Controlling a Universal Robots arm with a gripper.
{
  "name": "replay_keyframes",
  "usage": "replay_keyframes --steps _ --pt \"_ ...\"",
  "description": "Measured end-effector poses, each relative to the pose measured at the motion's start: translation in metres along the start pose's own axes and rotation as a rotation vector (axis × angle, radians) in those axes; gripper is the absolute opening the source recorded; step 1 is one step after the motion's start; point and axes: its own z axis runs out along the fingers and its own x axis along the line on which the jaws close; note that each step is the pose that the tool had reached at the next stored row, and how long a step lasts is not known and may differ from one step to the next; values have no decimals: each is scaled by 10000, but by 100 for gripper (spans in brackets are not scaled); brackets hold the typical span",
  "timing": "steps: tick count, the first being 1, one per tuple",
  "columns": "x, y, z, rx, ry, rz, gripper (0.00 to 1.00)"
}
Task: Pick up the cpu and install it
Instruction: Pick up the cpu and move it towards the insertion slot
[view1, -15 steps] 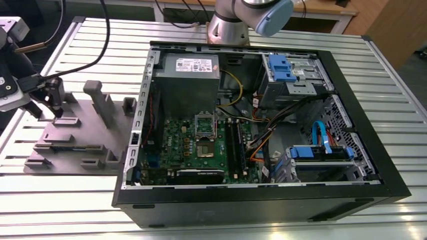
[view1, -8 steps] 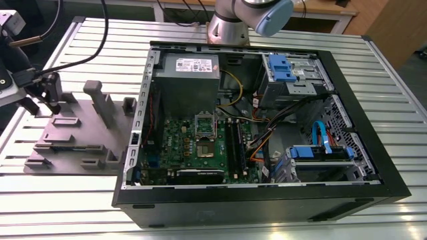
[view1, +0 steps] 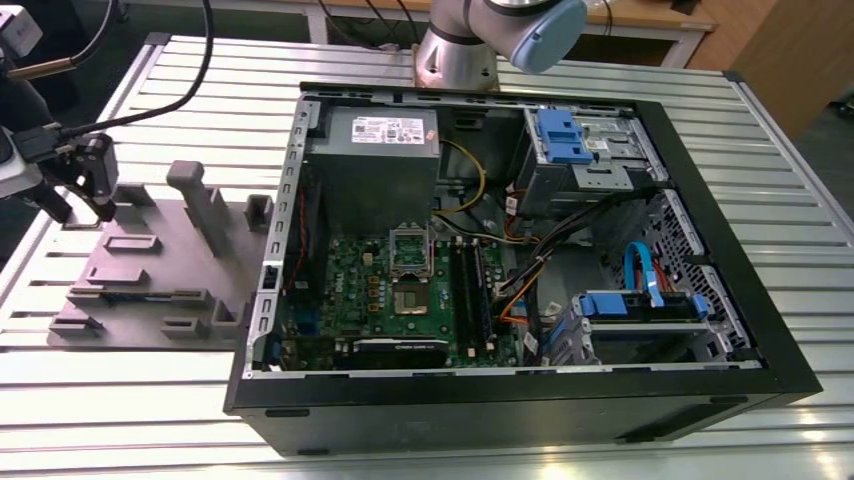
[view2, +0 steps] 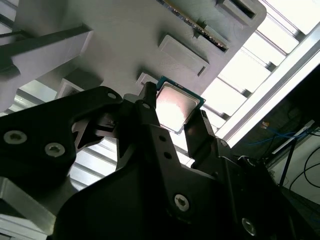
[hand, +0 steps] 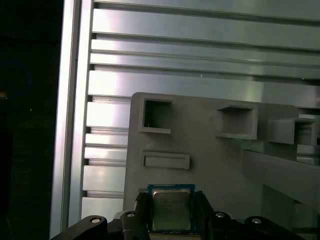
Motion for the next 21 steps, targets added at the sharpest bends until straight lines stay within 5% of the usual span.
replay_keyframes --steps 11,21 --pt "-2 1 -33 1 1 0 47" --pt "-10 6 -204 1 2 0 47"
